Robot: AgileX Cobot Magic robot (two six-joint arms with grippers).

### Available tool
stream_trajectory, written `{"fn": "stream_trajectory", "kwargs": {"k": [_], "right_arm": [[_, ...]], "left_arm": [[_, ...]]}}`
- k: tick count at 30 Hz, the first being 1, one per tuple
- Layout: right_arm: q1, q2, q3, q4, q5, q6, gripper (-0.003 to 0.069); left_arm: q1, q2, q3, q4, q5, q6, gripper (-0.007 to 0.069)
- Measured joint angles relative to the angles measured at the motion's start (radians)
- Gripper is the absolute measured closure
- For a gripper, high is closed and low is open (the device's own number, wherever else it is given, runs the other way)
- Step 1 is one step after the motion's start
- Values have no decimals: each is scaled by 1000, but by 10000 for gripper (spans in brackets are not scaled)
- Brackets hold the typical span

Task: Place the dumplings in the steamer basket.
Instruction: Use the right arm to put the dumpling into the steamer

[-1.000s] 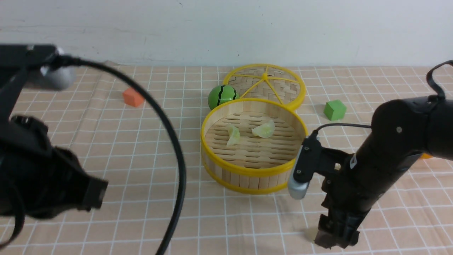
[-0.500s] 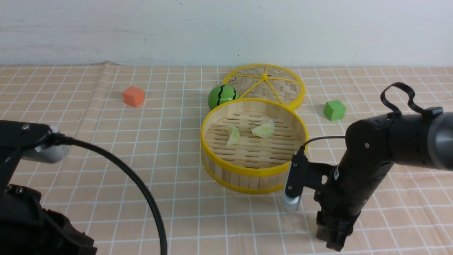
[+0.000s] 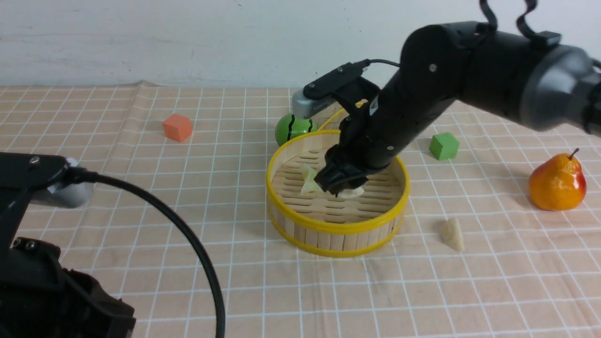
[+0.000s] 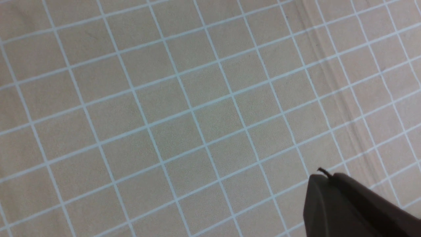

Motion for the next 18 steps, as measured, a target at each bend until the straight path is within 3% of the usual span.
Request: {"fn": "stream_trajectory", "kwargs": {"k": [4,11,13,15,17,18], "right_arm": [[0,145,-115,-35,21,91,414],[0,268,-200,-59,35,136,399],[0,278,-201,-61,35,141,347],[0,284,-205,-61,35,163,243],[0,284,-206,-61,38,169,207],[0,282,-214,-61,53,181,144]], "left_arm": [[0,0,0,-1,0,0,638],[0,0,0,-1,-1,0,637],[0,0,0,-1,-1,0,637],[0,0,0,-1,-1,0,637],[0,0,0,0,-1,0,637],[0,0,0,0,-1,0,637]]}}
